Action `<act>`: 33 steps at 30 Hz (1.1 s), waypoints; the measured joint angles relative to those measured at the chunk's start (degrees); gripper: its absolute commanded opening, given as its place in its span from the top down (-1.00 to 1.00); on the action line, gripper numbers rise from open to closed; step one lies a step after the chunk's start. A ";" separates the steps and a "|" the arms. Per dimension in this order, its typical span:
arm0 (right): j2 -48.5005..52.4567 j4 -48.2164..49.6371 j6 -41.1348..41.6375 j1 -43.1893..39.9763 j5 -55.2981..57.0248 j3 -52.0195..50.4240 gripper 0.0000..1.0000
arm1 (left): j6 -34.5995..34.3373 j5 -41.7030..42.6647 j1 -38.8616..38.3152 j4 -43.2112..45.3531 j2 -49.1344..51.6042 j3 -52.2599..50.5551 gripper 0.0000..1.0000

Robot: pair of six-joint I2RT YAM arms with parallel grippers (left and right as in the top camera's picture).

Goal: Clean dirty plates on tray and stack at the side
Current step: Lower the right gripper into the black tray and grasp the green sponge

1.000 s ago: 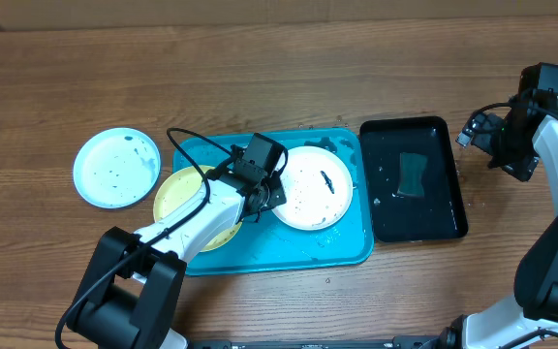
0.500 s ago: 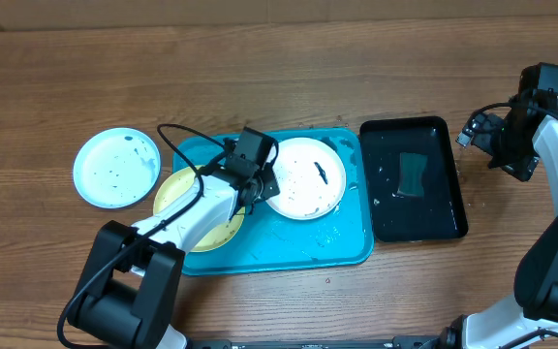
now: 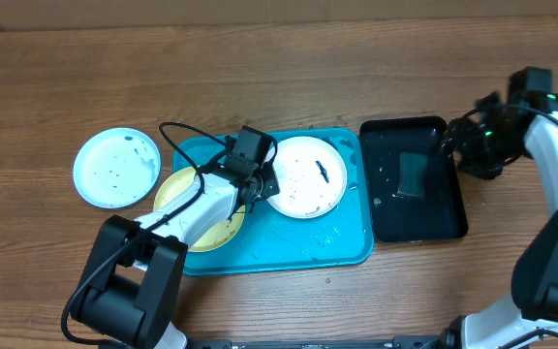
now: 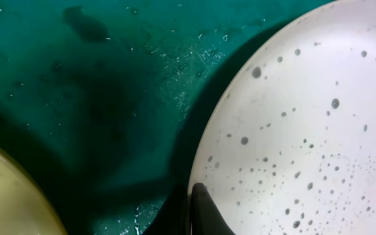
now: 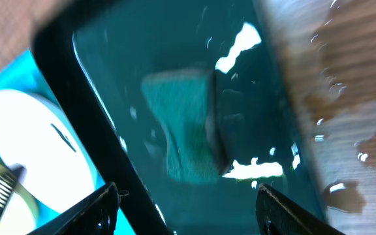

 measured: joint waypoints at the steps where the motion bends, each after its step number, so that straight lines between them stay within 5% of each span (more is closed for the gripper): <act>1: 0.00 -0.85 -0.42 1.33 0.98 0.00 -0.37 | -0.02 0.17 0.00 0.02 0.00 0.02 0.90; 13: 0.00 6.12 0.33 16.76 19.76 -4.46 -0.37 | 0.85 0.79 0.26 -0.02 0.11 0.04 0.85; 19: 0.00 14.49 1.88 16.87 23.58 -10.75 -0.36 | 1.51 0.90 0.26 -0.15 0.44 0.04 0.66; 33: 0.00 24.00 2.86 16.87 21.07 -17.64 -0.21 | 2.36 1.75 0.33 -0.22 0.44 0.04 0.66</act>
